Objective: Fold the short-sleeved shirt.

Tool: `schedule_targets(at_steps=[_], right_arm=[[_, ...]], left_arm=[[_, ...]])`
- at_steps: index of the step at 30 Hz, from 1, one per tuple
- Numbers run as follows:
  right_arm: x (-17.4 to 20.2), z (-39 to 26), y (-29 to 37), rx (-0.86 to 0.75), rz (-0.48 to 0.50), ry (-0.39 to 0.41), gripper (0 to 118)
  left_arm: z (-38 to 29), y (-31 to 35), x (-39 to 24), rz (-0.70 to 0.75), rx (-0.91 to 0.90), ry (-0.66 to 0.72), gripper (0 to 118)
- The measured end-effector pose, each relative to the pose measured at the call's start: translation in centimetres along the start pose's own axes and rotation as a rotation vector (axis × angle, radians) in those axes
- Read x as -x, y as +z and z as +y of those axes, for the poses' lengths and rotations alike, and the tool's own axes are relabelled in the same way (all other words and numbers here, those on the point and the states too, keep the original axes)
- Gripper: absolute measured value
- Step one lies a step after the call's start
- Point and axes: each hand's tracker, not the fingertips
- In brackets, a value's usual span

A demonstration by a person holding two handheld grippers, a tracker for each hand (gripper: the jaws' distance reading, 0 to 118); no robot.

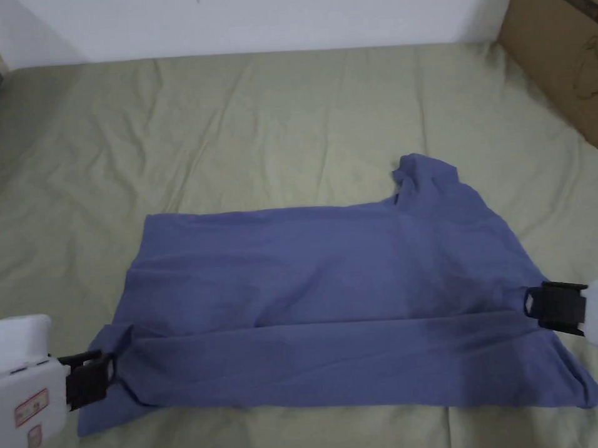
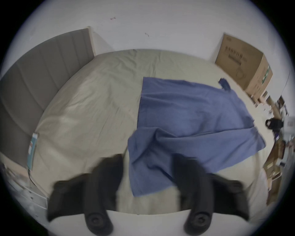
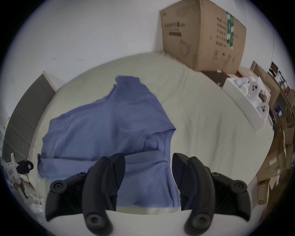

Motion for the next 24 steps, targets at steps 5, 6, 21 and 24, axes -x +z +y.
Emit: schedule_targets(at_steps=[5,6,21,24], right_arm=[[0.6,-3.8,1.8,0.014,0.056,-0.045,0],[0.7,-4.6,1.7,0.024,0.059,-0.054,0],[-1.0,-8.1,1.2,0.114,0.060,-0.111,2],[-2.7,-7.8,0.5,0.105,0.080,-0.136,58]], left_arm=[[-3.9,2.0,-0.4,0.045,-0.019,0.078,2],[-4.4,2.0,-0.5,0.040,-0.027,0.106,3],[-4.6,-5.3,1.4,0.103,0.132,0.111,31],[-4.2,-5.4,2.4,0.064,0.141,0.106,3]])
